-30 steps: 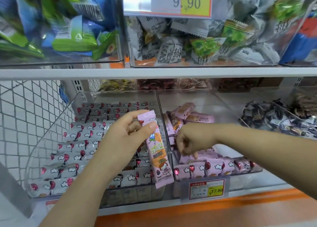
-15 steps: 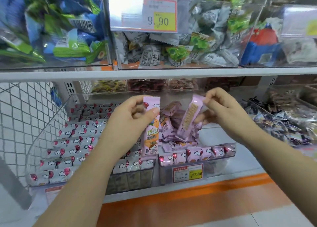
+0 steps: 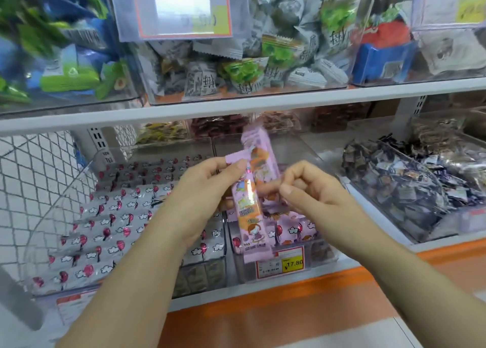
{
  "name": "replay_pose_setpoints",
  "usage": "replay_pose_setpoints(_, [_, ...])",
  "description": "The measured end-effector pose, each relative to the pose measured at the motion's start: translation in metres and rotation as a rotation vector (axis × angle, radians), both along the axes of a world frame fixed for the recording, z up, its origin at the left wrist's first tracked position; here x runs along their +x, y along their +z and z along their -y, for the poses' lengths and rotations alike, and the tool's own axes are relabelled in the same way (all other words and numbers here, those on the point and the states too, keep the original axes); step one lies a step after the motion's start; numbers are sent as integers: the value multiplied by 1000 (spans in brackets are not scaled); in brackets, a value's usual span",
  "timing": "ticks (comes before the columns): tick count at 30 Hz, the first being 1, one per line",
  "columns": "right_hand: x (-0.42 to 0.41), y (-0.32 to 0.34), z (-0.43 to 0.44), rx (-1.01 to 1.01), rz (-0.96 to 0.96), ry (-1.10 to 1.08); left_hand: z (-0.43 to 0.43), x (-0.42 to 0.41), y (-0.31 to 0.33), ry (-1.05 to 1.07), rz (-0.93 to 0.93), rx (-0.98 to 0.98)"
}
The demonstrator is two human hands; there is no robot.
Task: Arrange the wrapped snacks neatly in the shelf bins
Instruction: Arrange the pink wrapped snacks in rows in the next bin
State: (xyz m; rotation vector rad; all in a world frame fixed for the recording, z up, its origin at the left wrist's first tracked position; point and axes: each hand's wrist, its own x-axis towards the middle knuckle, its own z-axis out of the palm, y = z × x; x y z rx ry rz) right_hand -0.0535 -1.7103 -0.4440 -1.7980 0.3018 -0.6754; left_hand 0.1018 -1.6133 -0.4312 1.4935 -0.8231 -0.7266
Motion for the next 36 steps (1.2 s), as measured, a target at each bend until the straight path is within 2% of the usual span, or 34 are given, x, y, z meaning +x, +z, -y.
replay_pose_setpoints(5, [2,-4,1,32,63,-73,3,-5,-4,1,-1,-14])
replay_pose_setpoints(11, [0,-5,3,14,101,-216,1,-18,-3,32,104,-88])
replay_pose_setpoints(16, [-4,2,6,87,10,-152,-1,-21,4,166,178,-213])
replay_pose_setpoints(21, [-1,4,26,-91,-57,-450,-1,-7,8,315,230,-338])
replay_pose_setpoints(24, [-3,8,35,-276,-96,-543,-3,-1,1,327,468,-229])
replay_pose_setpoints(26, [-3,10,38,-317,-124,-524,-4,1,-6,244,557,-109])
replay_pose_setpoints(29, [6,8,35,-379,-287,-361,-3,0,-15,69,660,101])
replay_pose_setpoints(32, [17,0,25,-426,-411,-126,-2,-3,-18,-52,882,262])
replay_pose_setpoints(34, [22,-5,24,-461,-465,-81,-3,-1,-20,-63,1040,333])
replay_pose_setpoints(36, [26,-8,27,-466,-493,-75,-5,1,-20,-81,1071,399])
